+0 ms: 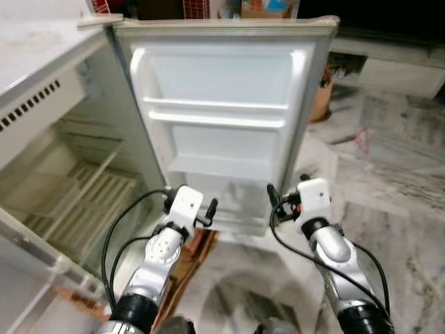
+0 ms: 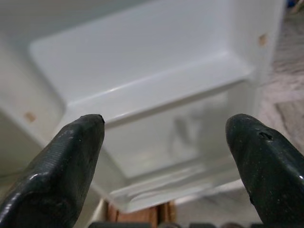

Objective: Restocking fridge

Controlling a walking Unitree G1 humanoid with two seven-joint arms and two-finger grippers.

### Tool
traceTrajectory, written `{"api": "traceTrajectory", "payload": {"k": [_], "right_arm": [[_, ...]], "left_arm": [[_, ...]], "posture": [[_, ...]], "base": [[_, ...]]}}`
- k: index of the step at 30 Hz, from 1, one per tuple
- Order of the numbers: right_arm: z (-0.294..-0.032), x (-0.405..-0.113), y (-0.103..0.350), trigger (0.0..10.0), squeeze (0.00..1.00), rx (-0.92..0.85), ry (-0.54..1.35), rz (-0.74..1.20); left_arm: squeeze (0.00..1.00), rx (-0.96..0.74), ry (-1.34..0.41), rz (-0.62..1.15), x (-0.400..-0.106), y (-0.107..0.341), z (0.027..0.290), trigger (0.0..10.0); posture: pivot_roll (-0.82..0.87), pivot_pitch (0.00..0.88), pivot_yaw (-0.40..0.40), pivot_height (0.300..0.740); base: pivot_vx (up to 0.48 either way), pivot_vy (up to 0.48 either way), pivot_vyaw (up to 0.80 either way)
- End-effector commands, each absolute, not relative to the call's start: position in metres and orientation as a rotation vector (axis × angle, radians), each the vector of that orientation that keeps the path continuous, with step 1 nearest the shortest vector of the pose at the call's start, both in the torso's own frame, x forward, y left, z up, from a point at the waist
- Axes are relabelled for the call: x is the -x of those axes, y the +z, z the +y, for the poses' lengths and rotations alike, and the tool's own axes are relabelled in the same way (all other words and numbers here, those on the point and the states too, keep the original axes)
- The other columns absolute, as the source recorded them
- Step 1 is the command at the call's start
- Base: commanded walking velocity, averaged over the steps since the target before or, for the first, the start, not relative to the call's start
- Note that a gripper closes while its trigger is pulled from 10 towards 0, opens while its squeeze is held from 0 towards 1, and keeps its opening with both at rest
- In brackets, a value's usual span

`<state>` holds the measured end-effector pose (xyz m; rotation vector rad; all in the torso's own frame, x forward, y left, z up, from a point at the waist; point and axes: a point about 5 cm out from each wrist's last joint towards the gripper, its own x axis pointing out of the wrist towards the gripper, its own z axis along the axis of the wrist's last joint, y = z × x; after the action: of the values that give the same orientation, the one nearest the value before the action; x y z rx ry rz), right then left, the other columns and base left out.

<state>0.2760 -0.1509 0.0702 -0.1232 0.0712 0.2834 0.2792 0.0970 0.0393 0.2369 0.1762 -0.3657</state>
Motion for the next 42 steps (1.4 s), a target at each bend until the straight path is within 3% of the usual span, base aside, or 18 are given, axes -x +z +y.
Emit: {"api": "traceTrajectory", "payload": {"k": [1, 12, 32, 42], "right_arm": [[-0.139, -0.282, 0.077, 10.0, 0.0, 0.123, 0.379, 0.044], [-0.142, -0.288, 0.087, 10.0, 0.0, 0.149, 0.417, -0.013], [-0.136, -0.275, 0.085, 10.0, 0.0, 0.135, 0.427, -0.044], [-0.14, -0.271, 0.085, 10.0, 0.0, 0.149, 0.399, -0.057]], "left_arm": [[0.0, -0.25, -0.319, 0.197, -0.282, 0.039, 0.11, 10.0], [0.0, -0.236, -0.328, 0.192, -0.296, 0.045, 0.102, 10.0], [0.0, -0.255, -0.317, 0.17, -0.312, 0.053, 0.1, 10.0], [0.0, -0.233, -0.218, 0.149, -0.284, 0.049, 0.13, 10.0]], "posture": [[-0.05, 0.0, 0.045, 0.74], [-0.06, 0.0, 0.045, 0.74], [-0.07, 0.0, 0.051, 0.74], [-0.07, 0.0, 0.055, 0.74]], "base": [[0.289, -0.379, 0.0], [0.347, -0.324, 0.0], [0.454, 0.0, 0.0], [0.0, 0.0, 0.0]]}}
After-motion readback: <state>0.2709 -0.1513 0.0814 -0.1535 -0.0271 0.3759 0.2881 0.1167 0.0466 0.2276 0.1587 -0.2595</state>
